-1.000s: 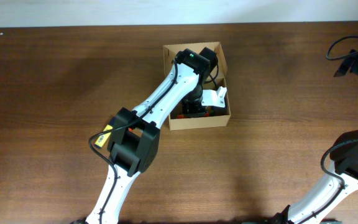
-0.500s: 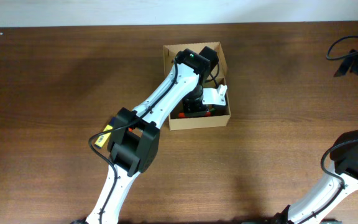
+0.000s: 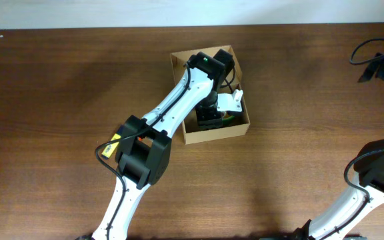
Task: Pack container
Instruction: 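Lower the stapler into the box beside the tape and release it, then withdraw the left gripper toward the yellow highlighter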
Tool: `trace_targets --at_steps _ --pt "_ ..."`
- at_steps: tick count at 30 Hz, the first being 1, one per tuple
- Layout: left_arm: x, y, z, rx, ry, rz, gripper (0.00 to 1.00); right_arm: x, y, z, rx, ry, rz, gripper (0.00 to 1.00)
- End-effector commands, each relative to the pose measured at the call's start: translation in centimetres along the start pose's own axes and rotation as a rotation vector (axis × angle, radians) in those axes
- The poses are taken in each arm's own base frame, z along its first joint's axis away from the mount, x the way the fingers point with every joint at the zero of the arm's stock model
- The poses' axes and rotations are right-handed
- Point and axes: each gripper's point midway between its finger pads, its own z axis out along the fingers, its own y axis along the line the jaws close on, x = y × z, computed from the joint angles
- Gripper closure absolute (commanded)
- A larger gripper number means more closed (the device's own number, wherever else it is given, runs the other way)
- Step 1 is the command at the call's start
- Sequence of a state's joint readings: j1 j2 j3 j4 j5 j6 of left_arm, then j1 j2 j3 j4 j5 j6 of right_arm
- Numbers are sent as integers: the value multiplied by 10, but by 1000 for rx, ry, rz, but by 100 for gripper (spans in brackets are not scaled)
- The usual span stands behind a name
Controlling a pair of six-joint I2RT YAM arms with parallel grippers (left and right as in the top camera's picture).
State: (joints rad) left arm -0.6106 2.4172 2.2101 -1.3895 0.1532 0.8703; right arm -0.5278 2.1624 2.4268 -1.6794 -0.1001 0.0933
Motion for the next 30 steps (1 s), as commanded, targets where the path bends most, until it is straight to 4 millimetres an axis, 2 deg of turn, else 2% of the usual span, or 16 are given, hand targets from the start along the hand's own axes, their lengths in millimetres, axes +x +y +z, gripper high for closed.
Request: trace_targets --at_steps 1,3,7,11,15,19,22,30 --pt "0 -1 4 8 2 -5 40 2 5 -12 -16 -27 -15 1" --pt "0 -1 4 8 2 -5 46 2 5 -12 -16 -27 -15 1" --pt "0 -1 4 8 2 -5 76 2 5 -12 -16 -28 -15 1" --pt "0 -1 3 8 3 -6 98 2 5 -12 -16 -27 -15 1" --pt "5 4 2 -26 33 -43 98 2 5 -12 -16 -28 -14 1" --pt "5 14 -17 -106 27 -85 98 2 5 -12 -16 -27 -15 1" --pt "7 21 -46 -182 -5 -123 98 2 5 -12 -16 -28 -14 1" --pt "25 38 -147 -413 -144 -286 97 2 5 -12 -16 -28 -15 1"
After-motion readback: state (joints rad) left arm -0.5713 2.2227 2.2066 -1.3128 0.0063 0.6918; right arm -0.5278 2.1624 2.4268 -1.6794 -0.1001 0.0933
